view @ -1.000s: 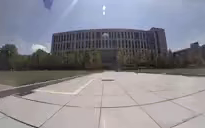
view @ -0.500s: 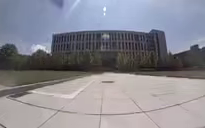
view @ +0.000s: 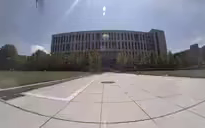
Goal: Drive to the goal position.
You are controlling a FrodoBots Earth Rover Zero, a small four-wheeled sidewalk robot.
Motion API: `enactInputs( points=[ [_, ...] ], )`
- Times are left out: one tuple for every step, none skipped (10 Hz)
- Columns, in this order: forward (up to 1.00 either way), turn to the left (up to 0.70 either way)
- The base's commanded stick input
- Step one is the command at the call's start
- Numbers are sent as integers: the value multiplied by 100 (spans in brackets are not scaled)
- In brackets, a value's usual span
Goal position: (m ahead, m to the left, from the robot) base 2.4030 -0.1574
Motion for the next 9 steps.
enactInputs(
  points=[
    [50,1],
    [50,1],
    [50,1],
    [50,1],
    [50,1],
    [50,1],
    [50,1],
    [50,1],
    [50,1]
  ],
)
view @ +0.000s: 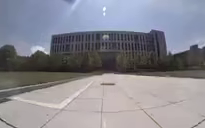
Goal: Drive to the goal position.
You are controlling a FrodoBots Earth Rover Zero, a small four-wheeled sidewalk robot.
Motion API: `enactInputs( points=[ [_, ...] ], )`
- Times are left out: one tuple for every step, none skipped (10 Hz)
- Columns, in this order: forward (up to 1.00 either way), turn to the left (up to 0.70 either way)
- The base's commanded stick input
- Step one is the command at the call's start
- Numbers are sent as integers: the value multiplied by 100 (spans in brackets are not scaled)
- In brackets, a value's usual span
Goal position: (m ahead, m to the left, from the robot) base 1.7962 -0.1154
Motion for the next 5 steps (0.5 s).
enactInputs(
  points=[
    [50,1],
    [50,1],
    [50,1],
    [50,1],
    [50,1]
  ],
)
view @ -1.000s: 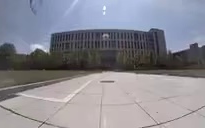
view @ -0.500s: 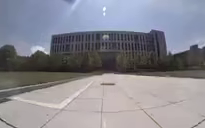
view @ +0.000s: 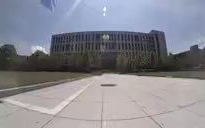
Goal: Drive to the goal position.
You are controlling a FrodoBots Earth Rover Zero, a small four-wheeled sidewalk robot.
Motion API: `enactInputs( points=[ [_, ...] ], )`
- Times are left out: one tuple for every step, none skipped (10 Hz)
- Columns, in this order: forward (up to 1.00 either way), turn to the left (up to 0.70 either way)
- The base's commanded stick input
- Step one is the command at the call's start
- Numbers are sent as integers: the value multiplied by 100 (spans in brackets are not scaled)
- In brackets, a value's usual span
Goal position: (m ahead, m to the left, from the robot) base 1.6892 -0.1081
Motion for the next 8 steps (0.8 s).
enactInputs(
  points=[
    [50,1],
    [50,1],
    [50,1],
    [50,1],
    [50,1],
    [50,1],
    [50,1],
    [50,1]
  ],
)
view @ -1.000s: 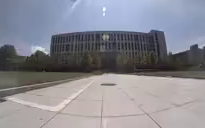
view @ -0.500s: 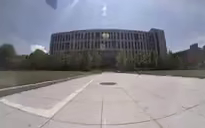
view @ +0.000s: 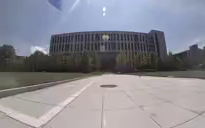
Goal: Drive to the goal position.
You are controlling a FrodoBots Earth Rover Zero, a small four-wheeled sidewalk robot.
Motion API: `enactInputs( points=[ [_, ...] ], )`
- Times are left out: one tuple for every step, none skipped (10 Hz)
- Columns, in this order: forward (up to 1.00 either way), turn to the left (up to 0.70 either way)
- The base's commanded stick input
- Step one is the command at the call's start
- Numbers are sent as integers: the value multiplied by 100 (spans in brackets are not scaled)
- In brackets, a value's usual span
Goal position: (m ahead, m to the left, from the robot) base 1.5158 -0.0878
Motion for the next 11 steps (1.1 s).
enactInputs(
  points=[
    [50,1],
    [50,1],
    [50,1],
    [50,1],
    [50,1],
    [50,1],
    [50,1],
    [50,1],
    [50,1],
    [50,1],
    [50,1]
  ],
)
